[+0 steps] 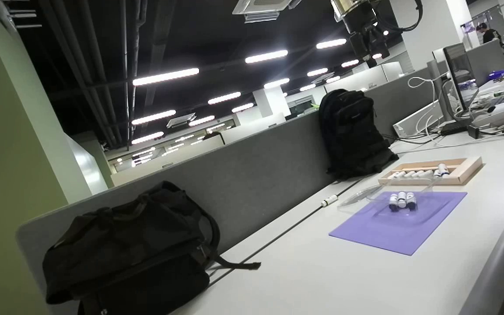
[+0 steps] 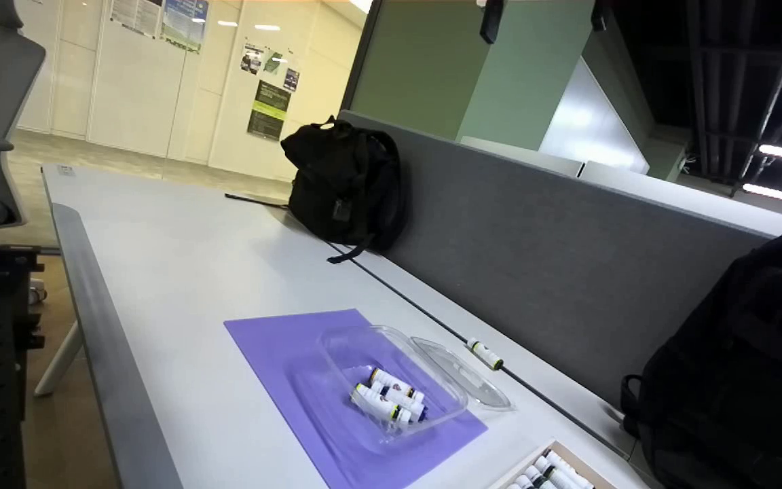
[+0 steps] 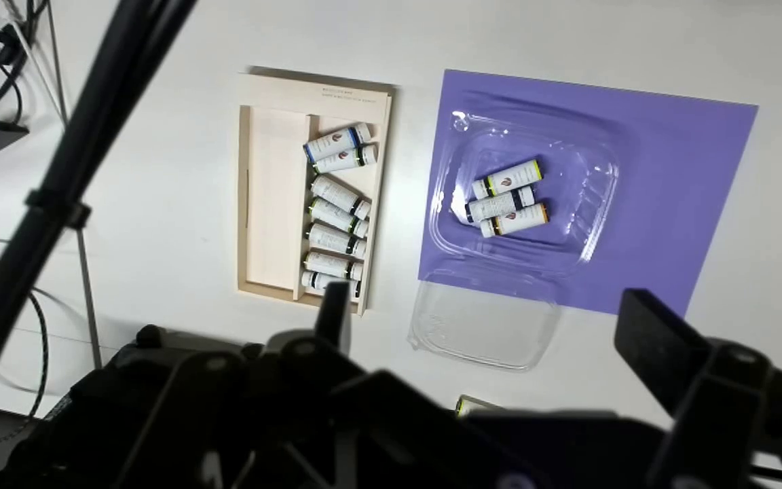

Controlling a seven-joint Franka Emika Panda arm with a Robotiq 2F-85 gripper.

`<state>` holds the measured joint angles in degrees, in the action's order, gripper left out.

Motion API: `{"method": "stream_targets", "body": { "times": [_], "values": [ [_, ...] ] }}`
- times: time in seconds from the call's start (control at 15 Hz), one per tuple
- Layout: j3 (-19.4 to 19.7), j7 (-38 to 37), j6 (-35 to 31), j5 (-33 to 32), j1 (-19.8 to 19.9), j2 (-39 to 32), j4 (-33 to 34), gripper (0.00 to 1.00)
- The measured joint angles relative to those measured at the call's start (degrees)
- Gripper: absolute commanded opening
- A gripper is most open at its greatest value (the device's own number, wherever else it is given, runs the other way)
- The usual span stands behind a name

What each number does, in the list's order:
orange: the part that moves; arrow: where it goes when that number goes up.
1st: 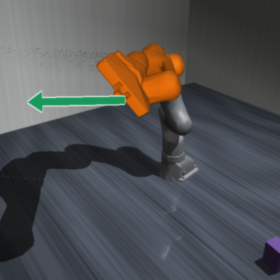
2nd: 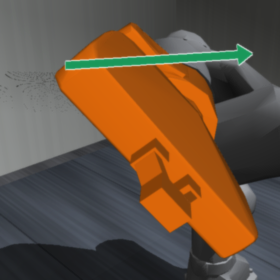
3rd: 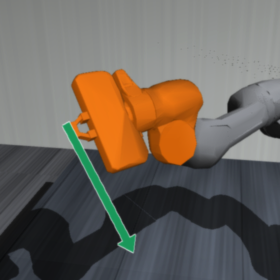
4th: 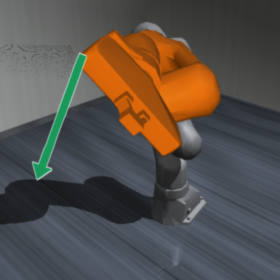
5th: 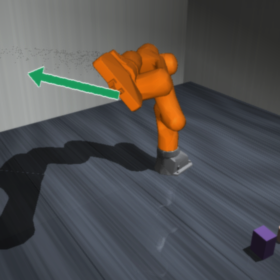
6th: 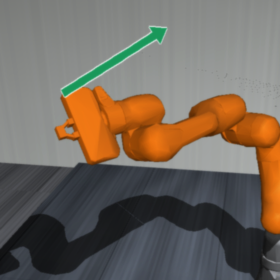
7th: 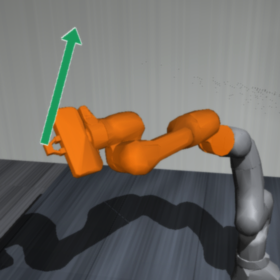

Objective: Remove one bottle from the container and place it on the right side of the tray

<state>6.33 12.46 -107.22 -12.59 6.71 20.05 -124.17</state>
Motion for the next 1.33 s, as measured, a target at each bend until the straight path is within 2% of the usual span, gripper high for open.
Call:
{"method": "stream_targets", "body": {
  "times": [0.8, 0.93, 1.2, 1.33],
  "values": [
    [0.0, 0.0, -0.5, 0.0, -0.1, -0.1, -0.1, 1.00],
    [0.0, -0.1, -3.0, 0.1, -0.3, -0.8, -0.8, 1.00],
    [-0.4, 0.3, -12.3, 0.3, -1.6, -6.2, -4.3, 1.00],
    [-0.8, 3.8, -14.3, 0.5, -3.0, -10.5, -5.4, 1.00]
  ]
}}
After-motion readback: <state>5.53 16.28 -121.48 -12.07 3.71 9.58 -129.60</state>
